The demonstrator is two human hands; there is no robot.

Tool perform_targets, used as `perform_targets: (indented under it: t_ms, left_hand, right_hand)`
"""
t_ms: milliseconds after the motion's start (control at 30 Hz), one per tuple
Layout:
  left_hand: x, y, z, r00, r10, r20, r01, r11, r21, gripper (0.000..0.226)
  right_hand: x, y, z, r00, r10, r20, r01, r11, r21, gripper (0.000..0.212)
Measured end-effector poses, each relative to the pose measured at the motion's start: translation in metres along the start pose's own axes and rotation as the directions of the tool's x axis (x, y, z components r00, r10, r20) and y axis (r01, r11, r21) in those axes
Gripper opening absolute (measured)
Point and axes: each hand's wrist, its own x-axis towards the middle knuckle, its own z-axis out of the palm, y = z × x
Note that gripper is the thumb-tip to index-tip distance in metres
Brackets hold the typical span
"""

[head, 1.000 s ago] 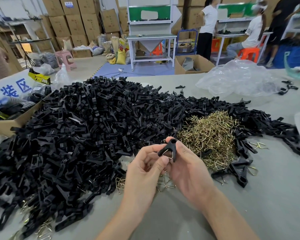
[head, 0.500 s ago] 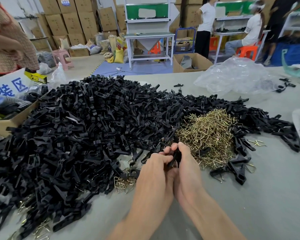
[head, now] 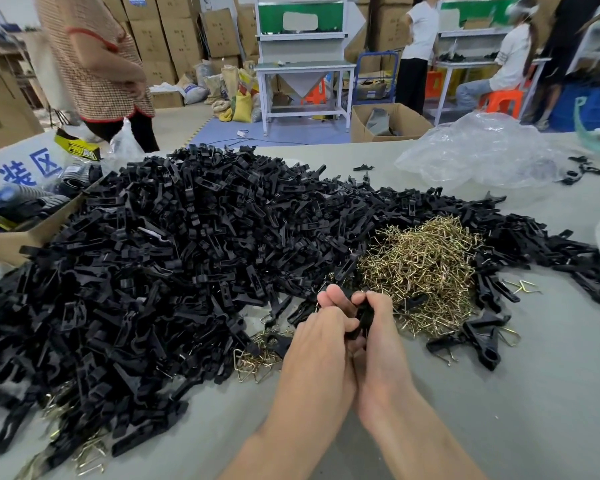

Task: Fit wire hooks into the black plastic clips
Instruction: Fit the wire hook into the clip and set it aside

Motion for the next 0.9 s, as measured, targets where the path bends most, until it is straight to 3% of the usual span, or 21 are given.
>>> perform_targets:
  t_ms: [133, 333, 467, 567, 667, 733, 800, 900]
  left_hand:
    - [0.004, -0.001, 0.003, 0.998, -0.013, -0.064, 0.012, 1.000, -0.010, 0.005]
    - [0.005, -0.006, 0.001, 0.998, 0.028, -0.054, -0.027, 0.999, 0.036, 0.027]
    - [0.008, -0.005, -0.003, 0.995, -0.075, -0.065, 0.063, 0.982, -0.176, 0.028]
    - [0.012, -0.005, -0.014, 0.978, -0.180, -0.106, 0.122, 0.904, -0.410, 0.029]
    - [0.014, -0.002, -0.026, 0.957, -0.270, -0.105, 0.141, 0.751, -0.645, 0.006]
    - [0.014, -0.003, -0.031, 0.950, -0.294, -0.109, 0.140, 0.709, -0.691, 0.017]
    - [0.011, -0.003, -0.034, 0.949, -0.298, -0.097, 0.158, 0.721, -0.674, 0.024]
    - [0.001, -0.004, -0.033, 0.976, -0.202, -0.086, 0.129, 0.843, -0.523, 0.026]
  right_hand:
    - [-0.002, 0.001, -0.001, 1.000, 0.016, 0.020, -0.016, 0.999, 0.046, 0.019]
    - [-0.001, 0.002, -0.005, 0.997, 0.064, 0.040, -0.069, 0.986, 0.151, 0.020]
    - [0.003, -0.001, -0.005, 0.991, 0.038, 0.131, -0.069, 0.968, 0.242, 0.022]
    - [0.007, -0.001, -0.004, 0.966, -0.008, 0.259, -0.030, 0.989, 0.143, 0.026]
    - [0.010, 0.002, -0.006, 0.922, -0.064, 0.382, 0.061, 0.998, 0.020, 0.034]
    - [0.011, 0.003, -0.008, 0.898, -0.125, 0.421, 0.152, 0.988, -0.032, 0.032]
    - [0.011, 0.002, -0.010, 0.897, -0.190, 0.399, 0.246, 0.965, -0.093, 0.027]
    - [0.008, -0.003, -0.016, 0.898, -0.300, 0.321, 0.384, 0.892, -0.239, 0.027]
